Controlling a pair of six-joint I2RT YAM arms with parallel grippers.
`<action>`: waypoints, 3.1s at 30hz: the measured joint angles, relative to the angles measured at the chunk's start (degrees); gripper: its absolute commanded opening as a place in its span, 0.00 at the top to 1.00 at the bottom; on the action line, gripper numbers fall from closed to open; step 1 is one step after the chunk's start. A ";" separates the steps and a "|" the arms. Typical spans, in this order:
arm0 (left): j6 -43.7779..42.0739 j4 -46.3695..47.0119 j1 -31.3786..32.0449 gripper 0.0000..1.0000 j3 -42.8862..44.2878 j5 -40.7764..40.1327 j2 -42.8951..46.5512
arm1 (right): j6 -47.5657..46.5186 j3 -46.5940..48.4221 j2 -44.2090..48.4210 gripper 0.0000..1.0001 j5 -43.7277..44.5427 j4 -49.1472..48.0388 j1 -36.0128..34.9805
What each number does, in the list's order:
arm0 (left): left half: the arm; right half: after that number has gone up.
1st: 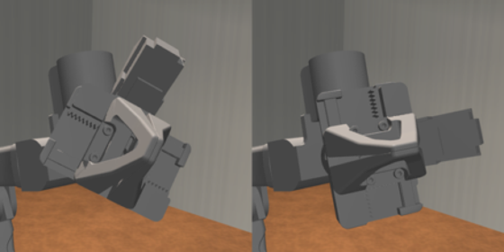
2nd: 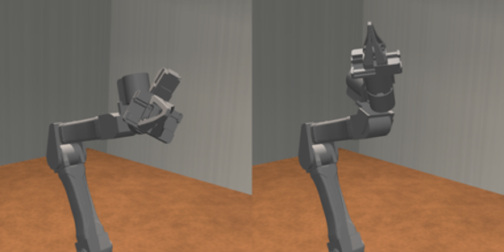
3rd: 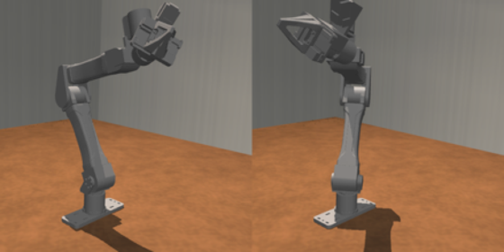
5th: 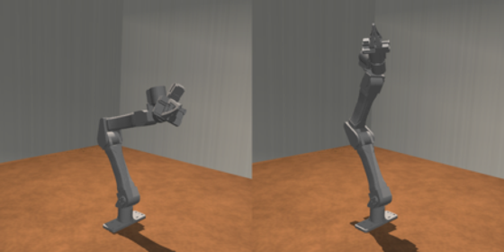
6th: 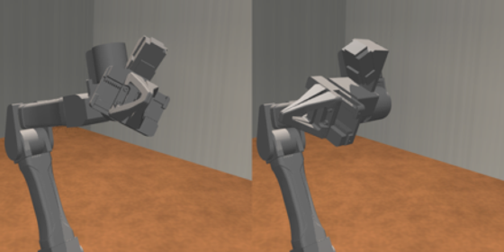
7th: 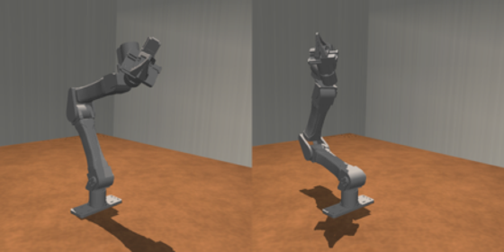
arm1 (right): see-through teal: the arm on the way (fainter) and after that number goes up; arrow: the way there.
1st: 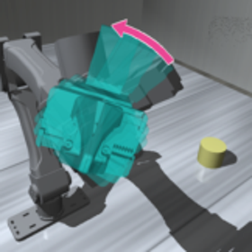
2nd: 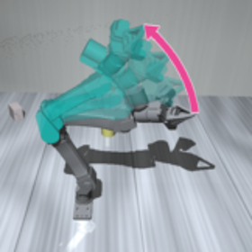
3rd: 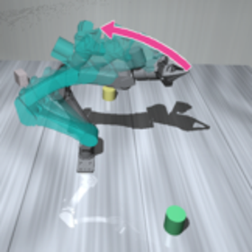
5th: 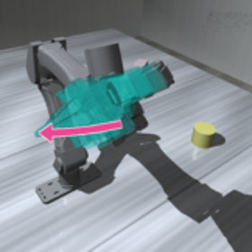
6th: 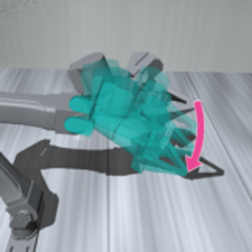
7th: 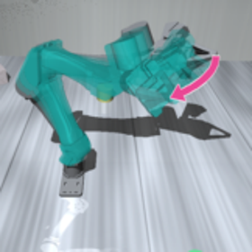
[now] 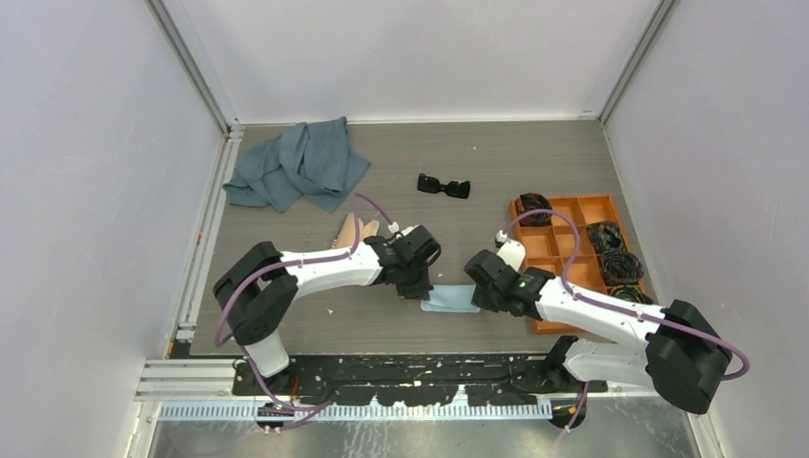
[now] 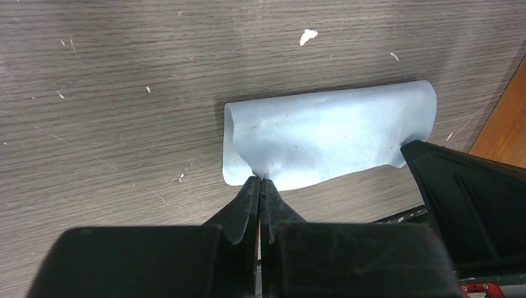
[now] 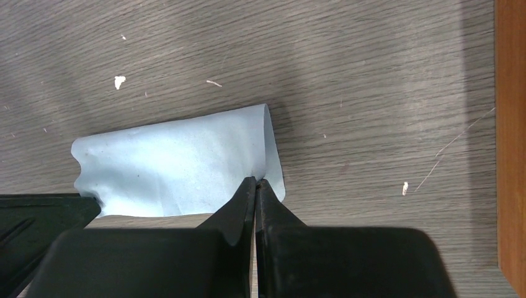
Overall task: Organize the sunglasses
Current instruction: Fold the glasses cleaning cloth at the center of the board, then adjust the glasses cleaning cloth at the center of the board.
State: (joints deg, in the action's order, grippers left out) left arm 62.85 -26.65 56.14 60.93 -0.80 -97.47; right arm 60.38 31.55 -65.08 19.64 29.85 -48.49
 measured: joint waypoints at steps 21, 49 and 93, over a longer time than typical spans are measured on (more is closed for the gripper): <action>0.24 0.31 0.00 1.00 -0.44 0.00 -1.84 | 0.83 -1.42 -0.44 0.98 -0.81 -1.05 0.00; 0.22 0.28 0.00 1.00 -0.42 0.22 -3.56 | 1.05 -1.90 -0.59 0.91 -0.87 -1.55 0.00; -3.45 8.35 0.04 0.77 0.76 -2.99 -0.87 | -4.04 2.73 -6.60 0.83 -4.13 -8.20 4.96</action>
State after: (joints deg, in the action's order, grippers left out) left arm 59.40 -18.31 56.18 61.69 -3.79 -98.35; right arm 56.34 34.28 -71.68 15.51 21.65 -43.53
